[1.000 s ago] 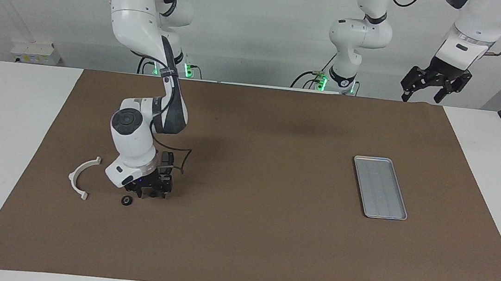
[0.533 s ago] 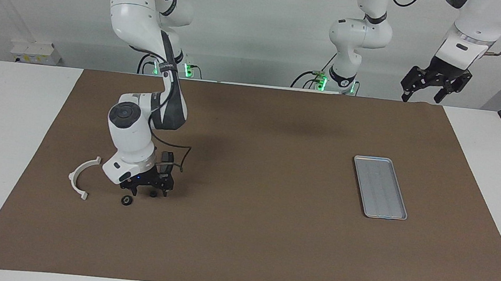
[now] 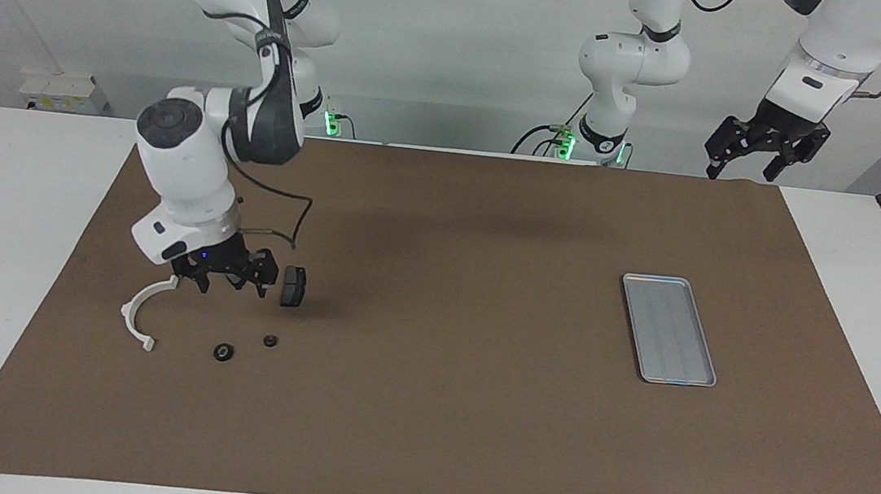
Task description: Place bearing gear from tray to pile
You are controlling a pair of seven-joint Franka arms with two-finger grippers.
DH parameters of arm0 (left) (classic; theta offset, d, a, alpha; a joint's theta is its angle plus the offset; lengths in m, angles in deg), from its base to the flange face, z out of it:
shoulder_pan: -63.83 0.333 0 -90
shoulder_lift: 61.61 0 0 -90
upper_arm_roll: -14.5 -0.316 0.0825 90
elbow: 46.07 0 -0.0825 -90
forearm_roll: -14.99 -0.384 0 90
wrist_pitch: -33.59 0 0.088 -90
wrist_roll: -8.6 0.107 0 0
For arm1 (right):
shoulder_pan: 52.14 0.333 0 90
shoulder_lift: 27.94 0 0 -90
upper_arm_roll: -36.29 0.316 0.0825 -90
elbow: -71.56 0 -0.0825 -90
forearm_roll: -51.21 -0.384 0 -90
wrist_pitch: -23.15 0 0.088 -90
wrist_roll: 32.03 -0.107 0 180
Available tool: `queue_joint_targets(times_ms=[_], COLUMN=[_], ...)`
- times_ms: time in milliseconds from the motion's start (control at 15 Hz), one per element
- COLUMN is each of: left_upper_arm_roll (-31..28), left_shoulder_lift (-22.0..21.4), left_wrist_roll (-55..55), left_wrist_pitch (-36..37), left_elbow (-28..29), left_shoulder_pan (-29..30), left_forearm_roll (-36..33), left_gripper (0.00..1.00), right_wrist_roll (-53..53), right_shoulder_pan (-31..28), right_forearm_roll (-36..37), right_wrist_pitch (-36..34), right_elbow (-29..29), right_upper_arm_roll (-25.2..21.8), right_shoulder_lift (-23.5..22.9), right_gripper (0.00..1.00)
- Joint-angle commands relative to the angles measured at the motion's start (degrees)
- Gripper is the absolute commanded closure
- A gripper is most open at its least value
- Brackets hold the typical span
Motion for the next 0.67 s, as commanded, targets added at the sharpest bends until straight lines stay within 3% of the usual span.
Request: queue_joint_targets(times_ms=[0, 267, 600], left_upper_arm_roll=[-0.6, -0.5, -0.5], left_shoulder_lift=[-1.0, -1.1, -1.1], left_wrist_roll=[0.5, 0.4, 0.4], left_wrist_pitch=[-0.7, -0.8, -0.8], left_elbow=[0.9, 0.9, 0.9], left_shoulder_pan=[-0.7, -0.6, -0.7], left_forearm_roll=[0.7, 0.6, 0.6], left_gripper=[0.00, 0.00, 0.00], right_wrist_roll=[0.8, 0.9, 0.9], right_shoulder_pan=[-0.9, -3.0, -5.9], right_forearm_roll=[-0.7, -0.7, -0.8], right_wrist_pitch=[-10.5, -22.1, -31.9], right_elbow=[2.1, 1.6, -2.4], right_upper_arm_roll=[0.8, 2.4, 4.9], right_shoulder_lift=[10.9, 19.9, 20.9], right_gripper=[0.00, 0.00, 0.00])
